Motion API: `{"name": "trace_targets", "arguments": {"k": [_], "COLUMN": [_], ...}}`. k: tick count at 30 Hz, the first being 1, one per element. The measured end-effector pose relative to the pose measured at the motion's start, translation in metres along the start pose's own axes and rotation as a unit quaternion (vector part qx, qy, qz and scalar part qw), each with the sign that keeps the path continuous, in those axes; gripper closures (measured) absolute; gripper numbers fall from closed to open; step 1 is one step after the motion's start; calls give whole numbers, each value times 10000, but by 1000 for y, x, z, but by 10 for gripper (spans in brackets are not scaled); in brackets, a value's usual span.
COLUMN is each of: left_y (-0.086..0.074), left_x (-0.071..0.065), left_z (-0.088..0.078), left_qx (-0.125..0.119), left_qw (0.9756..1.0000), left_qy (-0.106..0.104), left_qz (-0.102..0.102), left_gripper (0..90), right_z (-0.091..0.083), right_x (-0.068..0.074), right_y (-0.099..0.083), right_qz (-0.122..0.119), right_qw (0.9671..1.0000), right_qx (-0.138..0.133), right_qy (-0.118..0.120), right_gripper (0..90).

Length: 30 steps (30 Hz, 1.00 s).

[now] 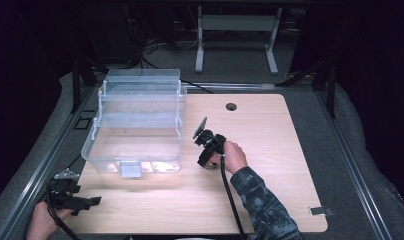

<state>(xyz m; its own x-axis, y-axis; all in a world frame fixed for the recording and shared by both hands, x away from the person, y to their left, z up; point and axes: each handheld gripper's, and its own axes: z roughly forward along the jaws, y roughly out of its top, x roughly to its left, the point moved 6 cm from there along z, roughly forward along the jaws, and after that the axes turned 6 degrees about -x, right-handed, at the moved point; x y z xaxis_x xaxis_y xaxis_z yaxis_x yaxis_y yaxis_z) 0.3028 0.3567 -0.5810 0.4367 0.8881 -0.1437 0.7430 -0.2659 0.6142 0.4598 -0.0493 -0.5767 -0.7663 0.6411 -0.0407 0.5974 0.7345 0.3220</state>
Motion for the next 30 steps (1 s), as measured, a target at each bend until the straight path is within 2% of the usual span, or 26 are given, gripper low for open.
{"name": "trace_targets", "arguments": {"k": [2, 5, 8, 10, 15, 16, 19, 20, 22, 30], "left_y": [2, 3, 4, 5, 6, 6, 5, 5, 5, 7], "left_x": [0, -2, -2, -2, -4, -4, -3, -3, -5, -8], "left_z": [2, 3, 4, 4, 2, 1, 1, 2, 3, 4], "left_qx": [-78, -63, -28, -90, -118, -83, -72, -66, -73, 17], "left_qw": [9999, 10000, 10000, 9999, 9999, 10000, 10000, 10000, 9999, 10000], "left_qy": [-12, -34, -28, -50, -63, -53, -38, -39, -65, -54], "left_qz": [-66, -30, -1, -47, -47, -15, -29, -61, -60, 56], "left_gripper": [0, 0, 0, 0, 0, 0, 0, 0, 0, 0], "right_z": [3, 6, 8, 9, 9, 7, 6, 2, -3, -23], "right_x": [0, -1, -2, -2, -3, -3, -4, -4, -5, -5], "right_y": [1, 0, -1, -1, -1, -2, -3, -3, -3, -11], "right_qz": [0, -6, 22, 38, 11, -11, 19, 69, 85, 30], "right_qw": [10000, 9997, 9997, 9998, 9997, 9994, 9996, 9997, 9998, 10000], "right_qx": [85, 177, 211, 203, 218, 334, 281, 179, 93, 38], "right_qy": [-49, -173, -101, -50, -72, -36, 36, 124, 123, 4], "right_gripper": [154, 189, 194, 196, 201, 202, 202, 203, 202, 202]}}
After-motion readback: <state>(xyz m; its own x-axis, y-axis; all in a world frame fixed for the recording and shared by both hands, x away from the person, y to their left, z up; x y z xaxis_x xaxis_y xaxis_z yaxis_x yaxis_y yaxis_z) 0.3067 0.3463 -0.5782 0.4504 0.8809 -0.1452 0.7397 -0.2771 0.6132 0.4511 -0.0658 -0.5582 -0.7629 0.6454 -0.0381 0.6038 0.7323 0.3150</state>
